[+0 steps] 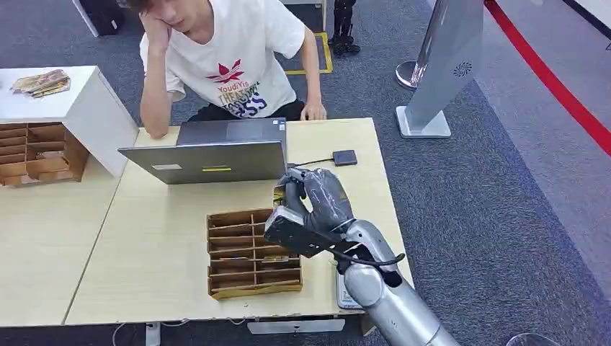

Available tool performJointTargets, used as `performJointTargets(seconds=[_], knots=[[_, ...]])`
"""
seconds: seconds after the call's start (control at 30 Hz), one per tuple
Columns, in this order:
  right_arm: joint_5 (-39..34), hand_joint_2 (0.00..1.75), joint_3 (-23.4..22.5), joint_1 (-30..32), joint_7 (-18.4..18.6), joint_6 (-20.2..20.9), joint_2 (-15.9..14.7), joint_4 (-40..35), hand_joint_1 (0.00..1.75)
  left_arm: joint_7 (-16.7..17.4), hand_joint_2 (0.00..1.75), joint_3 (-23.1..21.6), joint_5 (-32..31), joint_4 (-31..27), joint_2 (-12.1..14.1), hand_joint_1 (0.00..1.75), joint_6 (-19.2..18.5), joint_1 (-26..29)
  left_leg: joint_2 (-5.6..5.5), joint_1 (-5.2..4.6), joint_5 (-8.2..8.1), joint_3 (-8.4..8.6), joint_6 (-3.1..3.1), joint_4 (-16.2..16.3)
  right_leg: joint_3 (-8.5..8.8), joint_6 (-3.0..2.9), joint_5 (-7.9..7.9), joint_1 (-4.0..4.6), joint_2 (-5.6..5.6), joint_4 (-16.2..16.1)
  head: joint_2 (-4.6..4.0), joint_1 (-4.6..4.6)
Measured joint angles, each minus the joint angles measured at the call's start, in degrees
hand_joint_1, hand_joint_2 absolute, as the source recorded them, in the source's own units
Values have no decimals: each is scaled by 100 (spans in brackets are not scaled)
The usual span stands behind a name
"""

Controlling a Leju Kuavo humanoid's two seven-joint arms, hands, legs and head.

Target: Pass the card to the sensor for recognition and then transmit it.

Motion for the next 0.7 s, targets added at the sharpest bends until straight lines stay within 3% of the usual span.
performJointTargets(seconds=[0.2,0.33,0.53,0.7], knots=[[-964,175,-378,150,55,511,13,-159,175,0,0,0,46,0,0,0,22,6,0,-1,0,0,0,0,0,1,3,0,0,0,0,0],[-1313,175,-612,201,90,627,-7,-155,175,0,0,0,94,0,0,0,55,17,0,0,0,1,0,1,0,1,3,0,0,0,0,0],[-1339,175,-822,264,103,703,-164,-129,175,-4,0,0,138,0,7,0,57,24,0,0,0,0,0,1,-1,1,3,0,0,0,0,0],[-654,175,-832,356,166,550,-426,-87,175,-15,0,9,197,0,9,0,55,32,0,0,0,-1,0,1,-1,1,3,0,0,-1,0,0]])
